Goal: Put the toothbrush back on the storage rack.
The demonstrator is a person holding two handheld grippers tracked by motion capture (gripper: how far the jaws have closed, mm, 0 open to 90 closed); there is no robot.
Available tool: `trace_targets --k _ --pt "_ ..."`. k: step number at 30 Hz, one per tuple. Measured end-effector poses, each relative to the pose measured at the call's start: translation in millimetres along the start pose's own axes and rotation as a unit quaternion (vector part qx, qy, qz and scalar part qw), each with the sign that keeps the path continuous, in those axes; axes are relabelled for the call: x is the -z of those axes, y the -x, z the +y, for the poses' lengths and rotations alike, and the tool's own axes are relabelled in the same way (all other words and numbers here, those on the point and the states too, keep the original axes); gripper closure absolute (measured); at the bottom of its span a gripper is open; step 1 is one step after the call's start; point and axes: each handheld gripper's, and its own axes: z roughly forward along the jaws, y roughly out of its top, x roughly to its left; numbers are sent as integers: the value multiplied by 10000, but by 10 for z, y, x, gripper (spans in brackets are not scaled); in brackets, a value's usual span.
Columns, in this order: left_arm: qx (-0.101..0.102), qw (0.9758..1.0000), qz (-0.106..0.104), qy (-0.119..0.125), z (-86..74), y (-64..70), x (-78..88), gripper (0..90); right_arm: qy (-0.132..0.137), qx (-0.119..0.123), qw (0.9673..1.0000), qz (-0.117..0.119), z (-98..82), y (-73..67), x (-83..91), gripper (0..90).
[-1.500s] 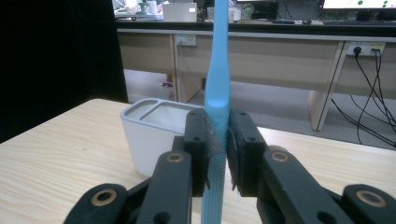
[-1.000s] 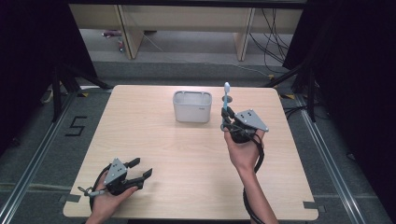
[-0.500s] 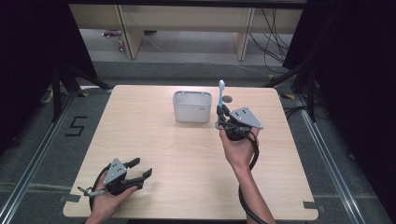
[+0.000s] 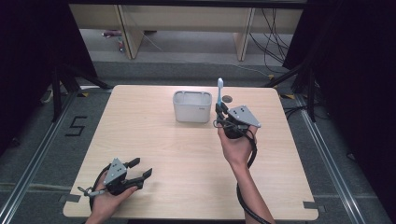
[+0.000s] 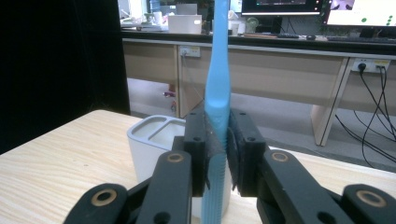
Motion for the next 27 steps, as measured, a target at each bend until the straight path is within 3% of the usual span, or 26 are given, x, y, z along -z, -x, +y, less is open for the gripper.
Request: trace_targets --k 27 --pt "1 10000 -1 -2 0 -1 1 329 118 113 9999 -2 66 -26 -153 792"
